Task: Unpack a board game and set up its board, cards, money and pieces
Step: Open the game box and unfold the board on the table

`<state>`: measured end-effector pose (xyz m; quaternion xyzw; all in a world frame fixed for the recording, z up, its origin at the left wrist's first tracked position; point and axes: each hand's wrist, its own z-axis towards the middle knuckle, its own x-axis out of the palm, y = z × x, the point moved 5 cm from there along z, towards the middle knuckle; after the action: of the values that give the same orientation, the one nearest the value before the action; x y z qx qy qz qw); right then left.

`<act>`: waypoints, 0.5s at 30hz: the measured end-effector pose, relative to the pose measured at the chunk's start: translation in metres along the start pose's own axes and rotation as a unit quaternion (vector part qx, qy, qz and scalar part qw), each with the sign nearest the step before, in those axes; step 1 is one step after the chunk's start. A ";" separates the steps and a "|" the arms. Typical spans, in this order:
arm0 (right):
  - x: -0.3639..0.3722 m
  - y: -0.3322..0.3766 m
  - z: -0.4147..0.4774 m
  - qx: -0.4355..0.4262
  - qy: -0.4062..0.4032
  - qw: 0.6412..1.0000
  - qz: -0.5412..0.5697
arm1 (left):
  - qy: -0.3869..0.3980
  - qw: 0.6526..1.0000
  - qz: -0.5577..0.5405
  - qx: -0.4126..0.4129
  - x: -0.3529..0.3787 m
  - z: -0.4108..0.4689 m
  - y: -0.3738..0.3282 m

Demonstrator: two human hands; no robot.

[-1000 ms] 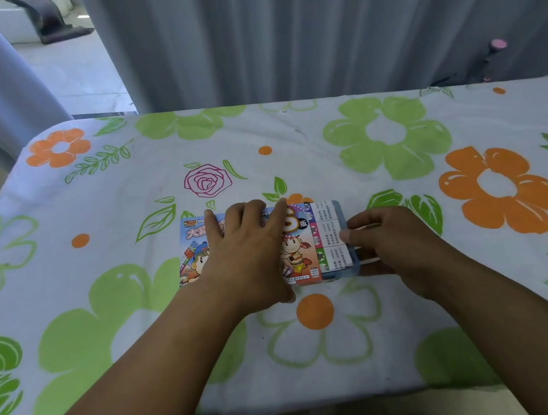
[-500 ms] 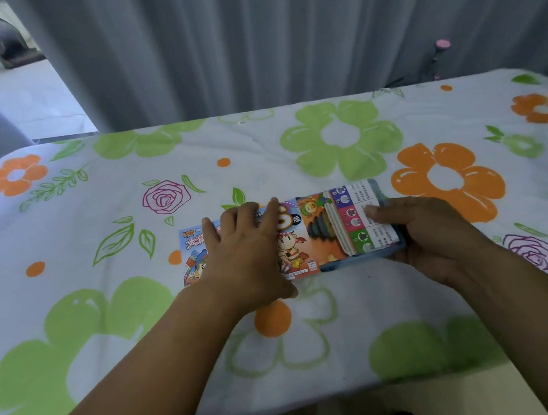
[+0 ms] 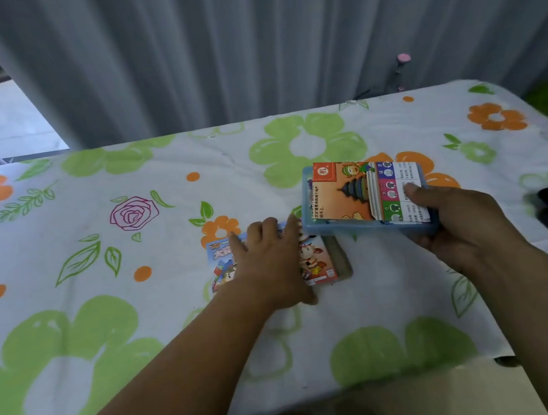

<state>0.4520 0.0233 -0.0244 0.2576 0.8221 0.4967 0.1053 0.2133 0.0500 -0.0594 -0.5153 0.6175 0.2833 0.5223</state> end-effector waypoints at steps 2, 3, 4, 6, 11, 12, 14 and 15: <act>-0.004 0.001 0.001 -0.001 0.001 1.000 0.010 | -0.016 0.999 -0.007 0.029 0.003 0.010 -0.021; -0.006 0.001 0.002 0.001 0.002 1.000 0.016 | -0.024 0.999 -0.010 0.042 0.006 0.015 -0.032; -0.007 0.002 0.002 0.004 0.006 1.000 0.021 | -0.029 0.998 -0.013 0.054 0.009 0.019 -0.042; -0.007 0.001 0.003 0.012 0.014 0.999 0.029 | -0.031 0.997 -0.016 0.072 0.017 0.027 -0.057; 0.001 -0.003 0.006 0.017 0.026 0.999 0.019 | -0.077 0.991 -0.062 0.091 0.041 0.042 -0.065; 0.004 -0.005 0.006 0.019 0.030 0.999 0.019 | -0.086 0.989 -0.074 0.096 0.043 0.042 -0.063; 0.009 -0.007 0.007 0.024 0.040 0.999 0.019 | -0.092 0.985 -0.105 0.107 0.044 0.041 -0.056; 0.010 -0.008 0.008 0.026 0.043 0.999 0.017 | -0.091 0.982 -0.126 0.110 0.042 0.038 -0.052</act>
<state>0.4442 0.0319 -0.0347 0.2522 0.8340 0.4877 0.0546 0.2786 0.0538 -0.1001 -0.5003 0.5250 0.1911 0.6615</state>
